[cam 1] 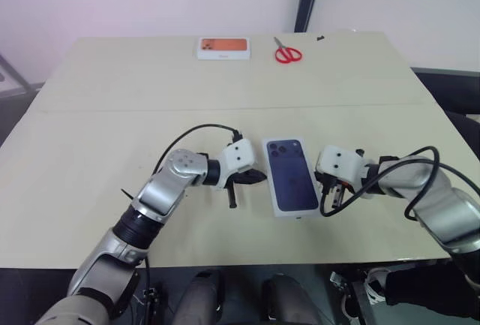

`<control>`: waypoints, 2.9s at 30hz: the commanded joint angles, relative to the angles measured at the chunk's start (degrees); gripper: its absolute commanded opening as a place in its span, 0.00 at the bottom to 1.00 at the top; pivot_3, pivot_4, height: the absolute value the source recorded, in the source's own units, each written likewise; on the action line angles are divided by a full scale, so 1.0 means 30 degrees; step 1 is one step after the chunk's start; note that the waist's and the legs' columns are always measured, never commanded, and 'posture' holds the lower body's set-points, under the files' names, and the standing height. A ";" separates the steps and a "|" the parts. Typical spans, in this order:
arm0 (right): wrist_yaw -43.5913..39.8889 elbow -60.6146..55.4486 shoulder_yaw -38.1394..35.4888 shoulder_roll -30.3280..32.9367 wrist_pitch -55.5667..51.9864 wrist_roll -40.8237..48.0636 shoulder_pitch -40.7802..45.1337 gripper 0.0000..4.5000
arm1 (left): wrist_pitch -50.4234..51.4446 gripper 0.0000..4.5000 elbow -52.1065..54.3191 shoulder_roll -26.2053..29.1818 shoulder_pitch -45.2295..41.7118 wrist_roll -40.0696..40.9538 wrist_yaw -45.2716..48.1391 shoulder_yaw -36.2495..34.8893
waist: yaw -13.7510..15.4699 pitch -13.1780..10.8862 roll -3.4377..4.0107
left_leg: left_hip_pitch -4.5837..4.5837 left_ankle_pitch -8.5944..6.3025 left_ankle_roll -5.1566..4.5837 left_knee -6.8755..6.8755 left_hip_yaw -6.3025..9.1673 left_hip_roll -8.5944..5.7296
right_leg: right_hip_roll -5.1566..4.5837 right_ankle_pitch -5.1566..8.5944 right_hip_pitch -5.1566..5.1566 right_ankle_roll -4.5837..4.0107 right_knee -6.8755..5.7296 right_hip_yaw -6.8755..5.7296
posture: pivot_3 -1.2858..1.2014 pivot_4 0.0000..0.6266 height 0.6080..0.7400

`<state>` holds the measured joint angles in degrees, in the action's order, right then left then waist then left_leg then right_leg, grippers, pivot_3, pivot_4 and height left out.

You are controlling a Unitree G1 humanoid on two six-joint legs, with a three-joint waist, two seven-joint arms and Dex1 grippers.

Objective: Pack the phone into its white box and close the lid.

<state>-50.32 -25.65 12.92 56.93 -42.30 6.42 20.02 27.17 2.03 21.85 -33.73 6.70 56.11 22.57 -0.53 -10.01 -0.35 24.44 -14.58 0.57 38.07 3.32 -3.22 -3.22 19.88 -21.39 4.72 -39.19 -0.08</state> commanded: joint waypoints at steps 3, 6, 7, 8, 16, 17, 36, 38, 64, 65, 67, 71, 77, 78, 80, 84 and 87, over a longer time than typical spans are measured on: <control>0.0060 -0.0572 -0.0178 -0.0508 0.0172 -0.0092 0.0305 0.00 | -0.0513 0.00 -0.0050 -0.0348 -0.0329 -0.0055 -0.0425 -0.0222 | -0.0004 0.0000 -0.0001 | -0.0001 0.0000 0.0001 0.0000 0.0000 0.0000 | 0.0000 0.0000 -0.0001 0.0000 -0.0002 0.0000 | 0.52 0.24 1.00; 0.0224 -0.0351 -0.0160 -0.0686 0.0179 -0.0266 0.0213 0.00 | -0.0584 0.00 -0.0327 -0.0497 -0.0405 -0.0076 -0.0673 -0.0330 | 0.0000 0.0000 0.0000 | -0.0002 0.0001 0.0001 0.0001 -0.0001 0.0000 | 0.0000 0.0000 -0.0001 0.0000 -0.0004 -0.0001 | 0.52 0.24 1.00; 0.0271 -0.0296 -0.0162 -0.0728 0.0177 -0.0306 0.0188 0.00 | -0.0595 0.00 -0.0387 -0.0534 -0.0427 -0.0086 -0.0728 -0.0357 | -0.0003 0.0001 -0.0001 | -0.0002 0.0001 0.0002 0.0001 0.0000 0.0000 | 0.0000 0.0000 -0.0001 0.0000 -0.0006 0.0000 | 0.52 0.24 1.00; 0.0292 -0.0268 -0.0177 -0.0767 0.0160 -0.0339 0.0172 0.00 | -0.0615 0.00 -0.0421 -0.0560 -0.0438 -0.0092 -0.0754 -0.0374 | -0.0006 0.0001 -0.0001 | -0.0003 0.0002 0.0003 0.0001 0.0000 0.0000 | 0.0001 0.0000 -0.0002 0.0000 -0.0008 0.0000 | 0.52 0.24 1.00; 0.0367 -0.0033 -0.0225 -0.0934 0.0152 -0.0543 -0.0039 0.00 | -0.0772 0.00 -0.0555 -0.0651 -0.0499 -0.0099 -0.0756 -0.0314 | 0.0015 0.0002 -0.0003 | -0.0003 0.0004 0.0007 0.0008 -0.0001 0.0000 | 0.0001 0.0000 0.0001 0.0000 -0.0010 -0.0001 | 0.52 0.24 1.00; 0.0374 -0.0012 -0.0236 -0.0935 0.0155 -0.0563 -0.0079 0.00 | -0.0809 0.00 -0.0519 -0.0631 -0.0482 -0.0109 -0.0689 -0.0257 | 0.0017 0.0002 -0.0003 | -0.0003 0.0004 0.0007 0.0008 0.0000 0.0000 | 0.0001 0.0000 0.0001 0.0000 -0.0010 -0.0001 | 0.52 0.24 1.00; 0.0192 -0.0056 -0.0903 -0.0495 0.0122 -0.0523 -0.0309 0.00 | -0.0883 0.00 -0.0091 -0.0780 -0.0452 -0.0362 -0.0403 0.0054 | 0.0102 0.0004 -0.0006 | -0.0005 0.0005 0.0008 0.0015 0.0000 -0.0003 | 0.0000 0.0000 0.0008 0.0001 -0.0010 -0.0002 | 0.52 0.24 1.00; 0.0107 -0.0136 -0.1005 -0.0416 0.0073 -0.0485 -0.0216 0.00 | -0.0892 0.00 -0.0030 -0.0793 -0.0453 -0.0359 -0.0380 0.0072 | 0.0128 0.0004 -0.0005 | -0.0005 0.0004 0.0008 0.0016 -0.0001 -0.0003 | 0.0000 0.0000 0.0009 0.0001 -0.0010 -0.0001 | 0.52 0.24 1.00; -0.0458 -0.0969 -0.1632 0.0153 -0.0255 -0.0277 -0.0943 0.00 | -0.1151 0.00 -0.0688 -0.1087 -0.0669 -0.0774 -0.0508 0.0059 | 0.0391 0.0003 -0.0005 | -0.0002 0.0004 0.0008 0.0029 -0.0003 -0.0004 | 0.0000 -0.0001 0.0008 0.0001 -0.0013 0.0000 | 0.52 0.24 1.00; -0.0454 -0.0976 -0.1613 0.0123 -0.0281 -0.0267 -0.0960 0.00 | -0.1144 0.00 -0.0730 -0.1089 -0.0676 -0.0773 -0.0522 0.0026 | 0.0390 0.0003 -0.0005 | -0.0003 0.0005 0.0008 0.0029 -0.0003 -0.0004 | 0.0000 -0.0001 0.0008 0.0001 -0.0013 0.0000 | 0.52 0.24 1.00; -0.0403 -0.0962 -0.1550 0.0055 -0.0293 -0.0283 -0.1026 0.00 | -0.1106 0.00 -0.0816 -0.1112 -0.0685 -0.0760 -0.0620 -0.0073 | 0.0392 0.0004 -0.0005 | -0.0003 0.0004 0.0008 0.0028 -0.0003 -0.0005 | 0.0000 -0.0001 0.0008 0.0001 -0.0014 -0.0001 | 0.52 0.24 1.00; -0.0232 -0.0710 -0.1465 -0.0072 -0.0308 -0.0347 -0.1002 0.00 | -0.1122 0.00 -0.0867 -0.1091 -0.0667 -0.0730 -0.0609 -0.0082 | 0.0388 0.0004 -0.0005 | -0.0003 0.0005 0.0008 0.0028 -0.0003 -0.0004 | 0.0000 -0.0001 0.0008 0.0001 -0.0014 -0.0001 | 0.52 0.24 1.00; 0.0089 -0.0309 -0.1363 -0.0299 -0.0285 -0.0491 -0.0894 0.00 | -0.1125 0.00 -0.1039 -0.1080 -0.0658 -0.0830 -0.0739 -0.0090 | 0.0394 0.0004 -0.0005 | -0.0003 0.0004 0.0008 0.0029 -0.0003 -0.0004 | 0.0000 -0.0001 0.0008 0.0001 -0.0014 -0.0001 | 0.52 0.24 1.00; 0.0156 -0.0237 -0.1343 -0.0359 -0.0281 -0.0533 -0.0855 0.00 | -0.1137 0.00 -0.1102 -0.1078 -0.0679 -0.0858 -0.0783 -0.0104 | 0.0393 0.0004 -0.0005 | -0.0003 0.0005 0.0008 0.0029 -0.0003 -0.0004 | 0.0000 -0.0001 0.0009 0.0001 -0.0014 -0.0001 | 0.52 0.24 1.00; 0.0266 -0.0120 -0.1316 -0.0451 -0.0300 -0.0600 -0.0795 0.00 | -0.1161 0.00 -0.1219 -0.1056 -0.0713 -0.0887 -0.0851 -0.0119 | 0.0388 0.0004 -0.0005 | -0.0004 0.0005 0.0008 0.0029 -0.0003 -0.0004 | 0.0001 -0.0001 0.0008 0.0001 -0.0013 -0.0001 | 0.52 0.24 1.00; 0.0253 -0.0034 -0.1446 -0.0330 -0.0219 -0.0612 -0.0961 0.00 | -0.1107 0.00 -0.1385 -0.1026 -0.0770 -0.0801 -0.0979 -0.0272 | 0.0390 0.0004 -0.0005 | -0.0003 0.0005 0.0008 0.0029 -0.0003 -0.0004 | 0.0000 -0.0001 0.0007 0.0001 -0.0015 -0.0001 | 0.52 0.24 1.00; 0.0137 0.0197 -0.1769 0.0038 -0.0039 -0.0649 -0.1097 0.00 | -0.1120 0.00 -0.1383 -0.0999 -0.0754 -0.0750 -0.0951 -0.0290 | 0.0393 0.0004 -0.0005 | -0.0004 0.0005 0.0008 0.0029 -0.0003 -0.0004 | 0.0001 -0.0001 0.0007 0.0001 -0.0015 -0.0001 | 0.52 0.24 1.00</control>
<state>-49.82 -24.66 9.93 55.95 -43.23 4.73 16.72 24.69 -3.26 18.98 -34.66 4.17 53.33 22.74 0.65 -10.00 -0.36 24.43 -14.57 0.59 38.15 3.31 -3.23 -3.22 19.87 -21.37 4.72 -39.24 -0.08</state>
